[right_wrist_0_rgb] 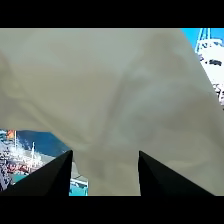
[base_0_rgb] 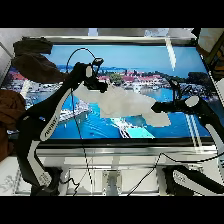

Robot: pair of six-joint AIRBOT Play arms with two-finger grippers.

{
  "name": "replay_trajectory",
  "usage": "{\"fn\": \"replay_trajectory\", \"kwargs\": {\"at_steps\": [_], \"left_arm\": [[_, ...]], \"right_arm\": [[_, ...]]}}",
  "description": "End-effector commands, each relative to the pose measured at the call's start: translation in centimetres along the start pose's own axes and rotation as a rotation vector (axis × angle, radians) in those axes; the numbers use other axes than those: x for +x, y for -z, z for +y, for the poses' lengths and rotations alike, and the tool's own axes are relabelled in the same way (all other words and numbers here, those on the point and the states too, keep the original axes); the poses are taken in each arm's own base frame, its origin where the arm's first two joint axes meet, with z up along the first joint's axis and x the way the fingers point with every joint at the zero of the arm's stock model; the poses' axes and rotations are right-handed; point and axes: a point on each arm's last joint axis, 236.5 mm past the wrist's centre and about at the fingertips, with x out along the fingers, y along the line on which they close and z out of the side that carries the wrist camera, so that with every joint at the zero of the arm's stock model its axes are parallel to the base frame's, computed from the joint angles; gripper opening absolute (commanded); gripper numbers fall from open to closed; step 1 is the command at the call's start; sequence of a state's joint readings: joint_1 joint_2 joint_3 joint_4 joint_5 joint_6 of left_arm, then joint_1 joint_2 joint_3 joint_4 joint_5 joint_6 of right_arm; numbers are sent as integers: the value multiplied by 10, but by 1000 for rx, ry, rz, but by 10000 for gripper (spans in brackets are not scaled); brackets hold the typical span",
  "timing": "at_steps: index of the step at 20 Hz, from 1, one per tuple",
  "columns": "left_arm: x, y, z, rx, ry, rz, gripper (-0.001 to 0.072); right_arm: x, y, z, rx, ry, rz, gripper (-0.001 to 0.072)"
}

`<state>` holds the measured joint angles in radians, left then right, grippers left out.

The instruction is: Fold the shirts.

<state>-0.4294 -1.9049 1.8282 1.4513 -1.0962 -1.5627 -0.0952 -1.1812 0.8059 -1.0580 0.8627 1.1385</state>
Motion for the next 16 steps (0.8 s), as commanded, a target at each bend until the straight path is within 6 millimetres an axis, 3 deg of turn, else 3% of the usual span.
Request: {"fn": "replay_trajectory", "kwargs": {"at_steps": [1,4,11,12,14,16], "left_arm": [[7,-32,-3,61,11,-126,463],[10,-35,-3,63,13,-115,453],[39,12,-44,25,206,90,453],[39,12,-50,15,232,90,420],[31,2,-62,48,281,55,4],[13,-24,-70,59,305,-22,11]], "right_arm": [[0,2,5,-6,-20,14,486],[-1,-2,14,19,-56,-3,486],[-1,-5,18,1,-75,-16,485],[-1,-5,18,-3,-74,-16,486],[-1,-5,18,-5,-74,-15,485],[-1,-5,17,-7,-72,-14,485]]}}
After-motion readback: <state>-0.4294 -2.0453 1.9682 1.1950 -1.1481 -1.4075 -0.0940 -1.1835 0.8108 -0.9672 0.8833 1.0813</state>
